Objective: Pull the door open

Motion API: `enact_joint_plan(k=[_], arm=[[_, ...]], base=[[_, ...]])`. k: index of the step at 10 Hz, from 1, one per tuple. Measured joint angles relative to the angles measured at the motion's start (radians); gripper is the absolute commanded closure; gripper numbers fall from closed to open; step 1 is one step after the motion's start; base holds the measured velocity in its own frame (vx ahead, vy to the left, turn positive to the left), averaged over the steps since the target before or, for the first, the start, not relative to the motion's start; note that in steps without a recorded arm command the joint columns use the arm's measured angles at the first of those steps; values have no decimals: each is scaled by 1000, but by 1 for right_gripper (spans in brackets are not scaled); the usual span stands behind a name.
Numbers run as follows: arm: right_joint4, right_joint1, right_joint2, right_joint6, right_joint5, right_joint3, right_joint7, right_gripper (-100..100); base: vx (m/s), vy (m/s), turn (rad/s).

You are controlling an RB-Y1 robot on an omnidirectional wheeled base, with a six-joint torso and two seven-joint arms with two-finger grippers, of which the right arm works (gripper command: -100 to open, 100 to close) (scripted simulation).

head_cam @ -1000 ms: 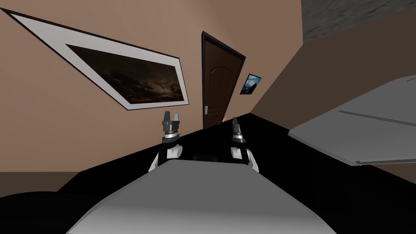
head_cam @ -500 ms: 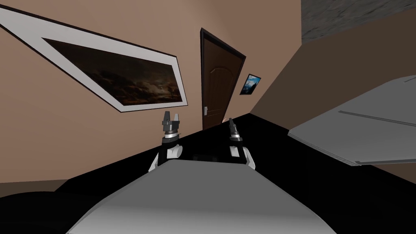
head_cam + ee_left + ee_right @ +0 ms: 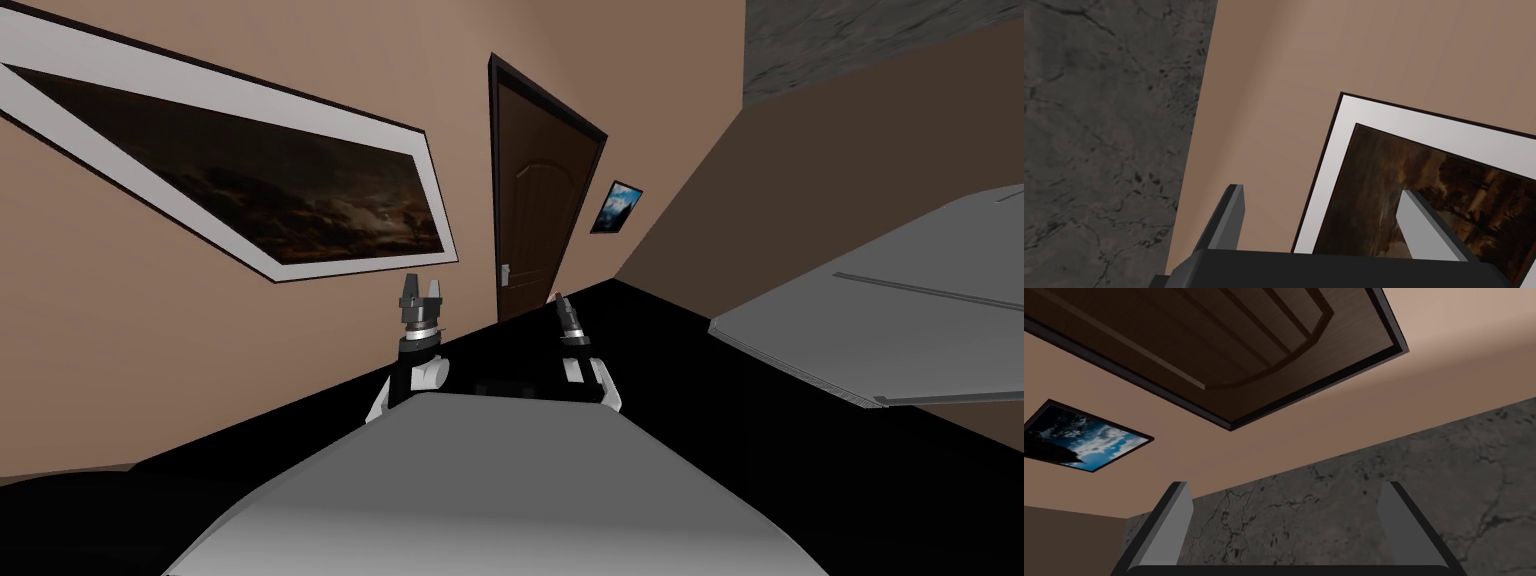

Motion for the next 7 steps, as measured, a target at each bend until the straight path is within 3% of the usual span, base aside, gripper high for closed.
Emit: enact_joint_plan(k=[7], arm=[[142,-71,2,-34,147,0,49,-100]], base=[[99,14,-26]])
